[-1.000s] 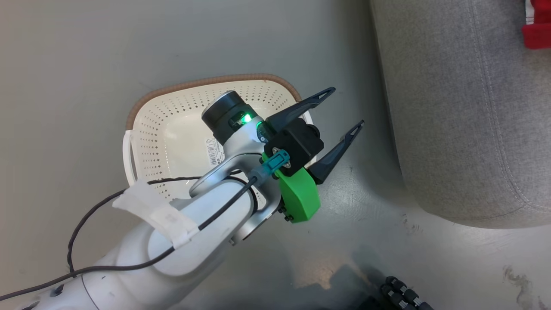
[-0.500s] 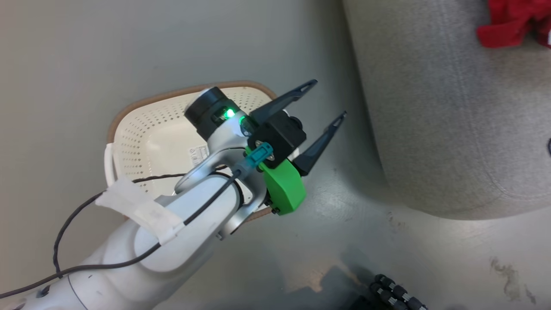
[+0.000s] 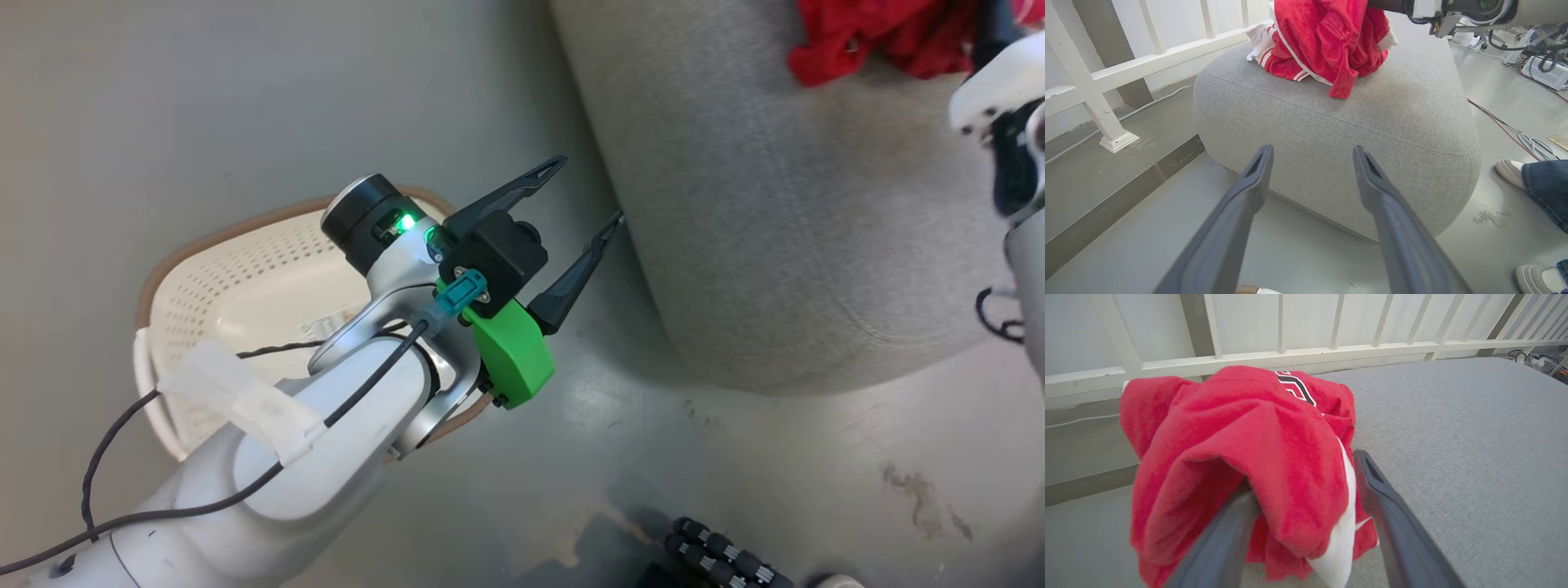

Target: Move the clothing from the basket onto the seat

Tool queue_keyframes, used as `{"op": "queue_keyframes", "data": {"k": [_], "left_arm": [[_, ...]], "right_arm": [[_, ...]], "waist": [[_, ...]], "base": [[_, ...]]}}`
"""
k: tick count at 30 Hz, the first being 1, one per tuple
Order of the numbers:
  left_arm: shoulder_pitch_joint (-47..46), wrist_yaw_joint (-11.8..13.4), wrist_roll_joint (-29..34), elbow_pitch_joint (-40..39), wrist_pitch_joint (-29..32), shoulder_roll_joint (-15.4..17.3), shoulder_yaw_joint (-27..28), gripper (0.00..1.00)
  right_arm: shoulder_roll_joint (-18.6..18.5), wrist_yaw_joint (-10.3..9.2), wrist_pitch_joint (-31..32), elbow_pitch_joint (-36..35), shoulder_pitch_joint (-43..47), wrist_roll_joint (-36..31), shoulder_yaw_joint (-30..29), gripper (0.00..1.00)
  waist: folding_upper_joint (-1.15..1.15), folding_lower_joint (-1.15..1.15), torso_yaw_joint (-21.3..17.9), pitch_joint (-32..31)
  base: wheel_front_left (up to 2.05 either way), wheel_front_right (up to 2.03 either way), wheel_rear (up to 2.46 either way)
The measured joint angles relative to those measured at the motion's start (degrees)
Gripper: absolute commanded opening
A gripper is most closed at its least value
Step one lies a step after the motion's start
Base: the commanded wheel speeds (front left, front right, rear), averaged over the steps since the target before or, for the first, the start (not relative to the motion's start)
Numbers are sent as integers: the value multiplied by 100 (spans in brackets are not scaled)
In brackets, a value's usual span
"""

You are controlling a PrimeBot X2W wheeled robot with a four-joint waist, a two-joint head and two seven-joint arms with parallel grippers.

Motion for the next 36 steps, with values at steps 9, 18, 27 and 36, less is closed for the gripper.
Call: {"op": "queue_keyframes", "data": {"k": [9, 18, 27, 36], "left_arm": [[94, 18, -153, 0, -1, 32, 7, 100], [231, 52, -209, -9, -8, 32, 11, 100], [348, 52, -276, 2, -172, -7, 40, 100], [468, 153, -422, 189, -543, -73, 304, 100]], "right_arm": [[122, 261, -54, 47, 416, -2, 141, 100], [194, 446, -5, 189, 850, 157, 191, 100], [76, 465, 49, -66, 940, 320, 204, 100], [-255, 511, -37, -709, 938, 352, 258, 100]], "waist": [[0, 0, -379, -192], [0, 0, -665, -474], [0, 0, -748, -759], [0, 0, -557, -1127]], "base": [[0, 0, 0], [0, 0, 0], [0, 0, 0], [0, 0, 0]]}}
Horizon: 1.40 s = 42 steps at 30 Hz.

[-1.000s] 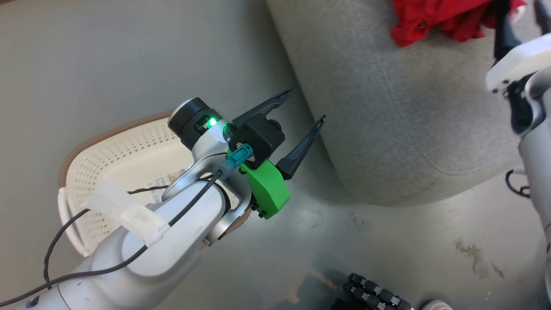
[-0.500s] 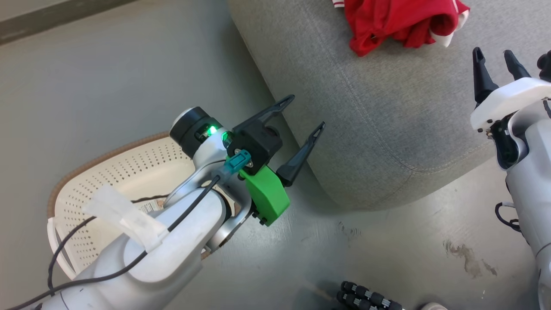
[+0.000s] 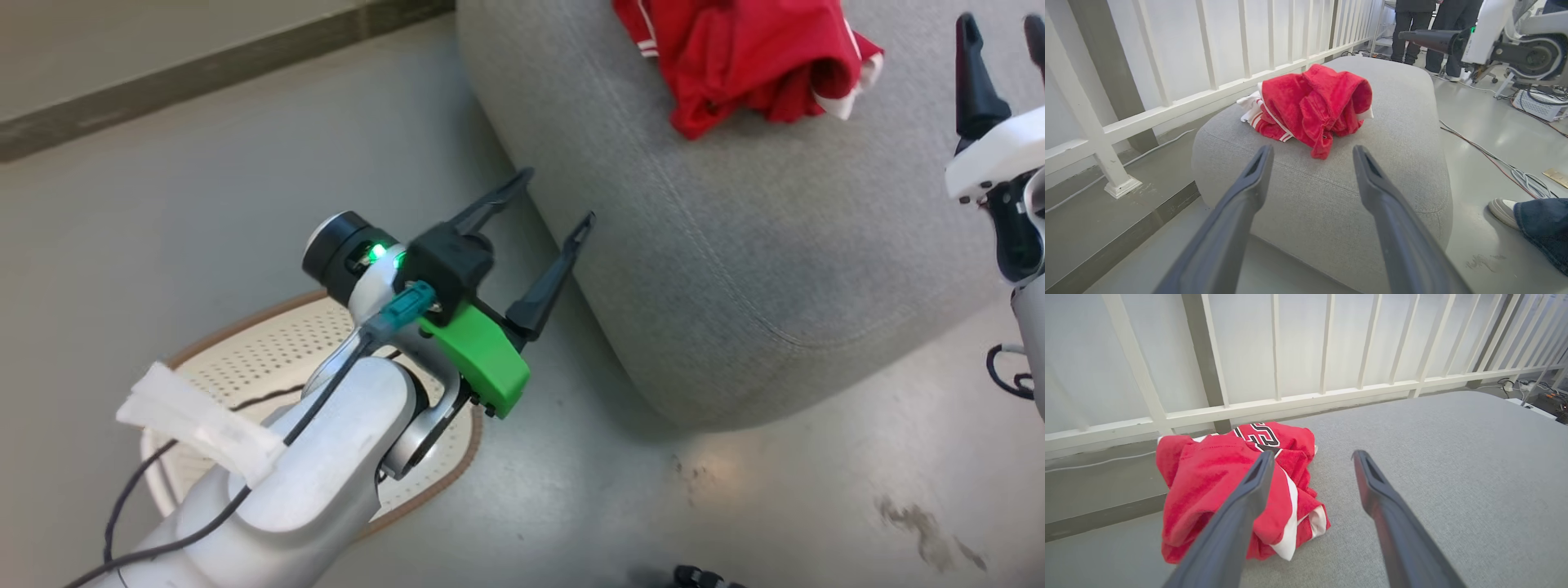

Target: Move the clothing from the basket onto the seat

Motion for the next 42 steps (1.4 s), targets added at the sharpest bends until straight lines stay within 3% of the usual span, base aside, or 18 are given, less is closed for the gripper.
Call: {"op": "queue_keyframes", "data": {"k": [7, 16, 26, 33, 42], "left_arm": [[300, 199, -159, 219, -316, -78, 300, 100], [886, 444, -410, 517, -669, 86, 977, 100], [1560, 501, -543, 771, -777, 194, 1461, 100], [1922, 502, -549, 902, -779, 237, 1646, 100], [2688, 546, -575, 993, -843, 394, 2159, 100]], "right_arm": [[-48, 0, -16, -470, 7, -60, 185, 100], [259, 0, -38, -777, 511, -43, 426, 100], [513, -10, -65, -956, 1321, 64, 413, 100], [566, -276, -83, -1260, 1942, 87, 233, 100], [1005, -481, -85, -1723, 2713, 119, 365, 100]], "waist": [[0, 0, 402, -298], [0, 0, 1133, -772], [0, 0, 1933, -1258], [0, 0, 2509, -1581], [0, 0, 3086, -1997]], "base": [[0, 0, 0], [0, 0, 0], [0, 0, 0], [0, 0, 0], [0, 0, 0]]}}
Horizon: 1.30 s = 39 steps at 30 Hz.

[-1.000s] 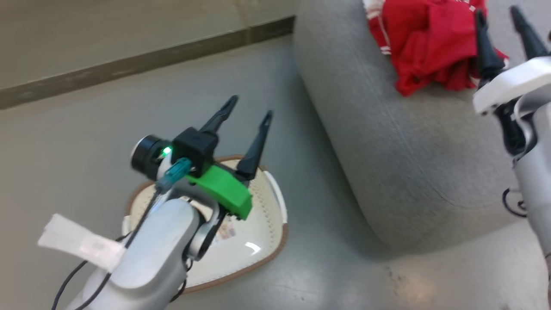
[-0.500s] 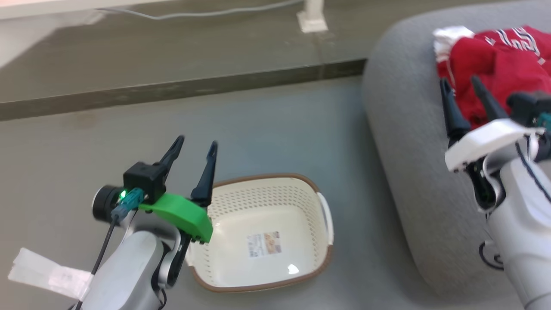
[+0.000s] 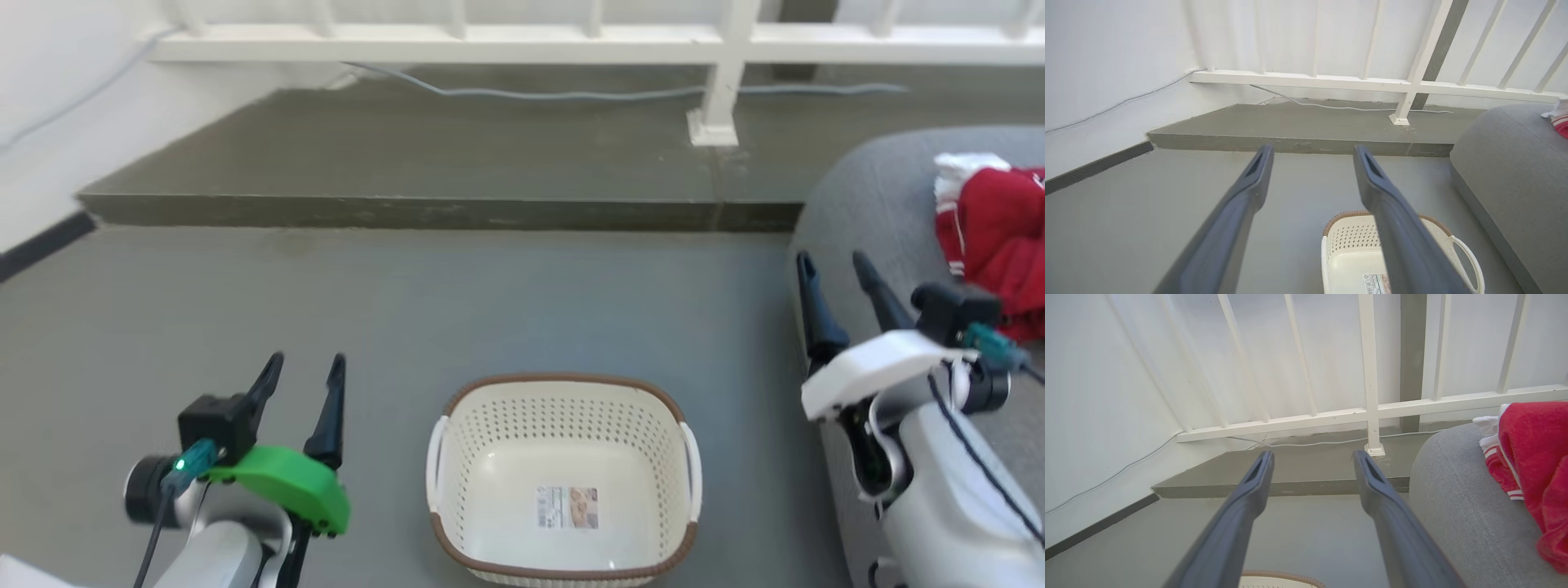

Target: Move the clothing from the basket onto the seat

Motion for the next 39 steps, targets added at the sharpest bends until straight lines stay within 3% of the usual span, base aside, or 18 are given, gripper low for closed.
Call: {"op": "queue_keyframes", "data": {"k": [13, 23, 39], "left_arm": [[483, 1, 166, -96, -34, -4, 558, 100], [836, 3, 238, -350, -35, -86, 726, 100], [931, 3, 612, -709, -36, -148, 651, 100]], "right_arm": [[160, -324, -8, -691, 750, -19, 94, 100], [218, -589, -8, -1165, 1288, -68, 121, 100], [219, -750, 79, -1782, 1786, -68, 9, 100]], "waist": [[0, 0, 316, -321], [0, 0, 138, -316], [0, 0, -76, -226]], "base": [[0, 0, 0], [0, 0, 0], [0, 0, 0]]}}
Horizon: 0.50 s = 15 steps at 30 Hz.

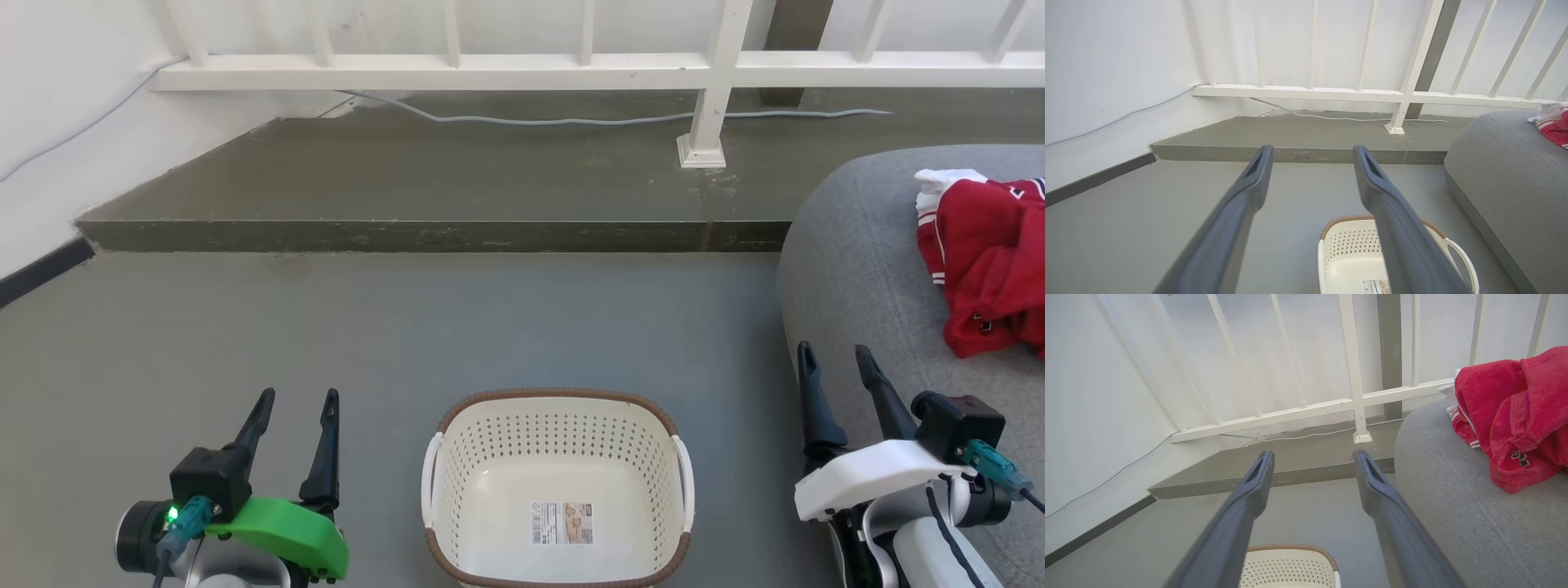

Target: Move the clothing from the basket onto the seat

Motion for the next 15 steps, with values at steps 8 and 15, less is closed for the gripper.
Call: {"op": "queue_keyframes", "data": {"k": [8, 15], "left_arm": [[21, 0, 155, -93, 0, -36, 32, 100], [51, 0, 199, -132, 0, -88, 102, 100]], "right_arm": [[-3, -42, 59, -271, 83, -2, -45, 100], [-5, -90, 158, -454, 205, -29, -69, 100]], "waist": [[0, 0, -34, 26], [0, 0, -25, 50]], "base": [[0, 0, 0], [0, 0, 0]]}}
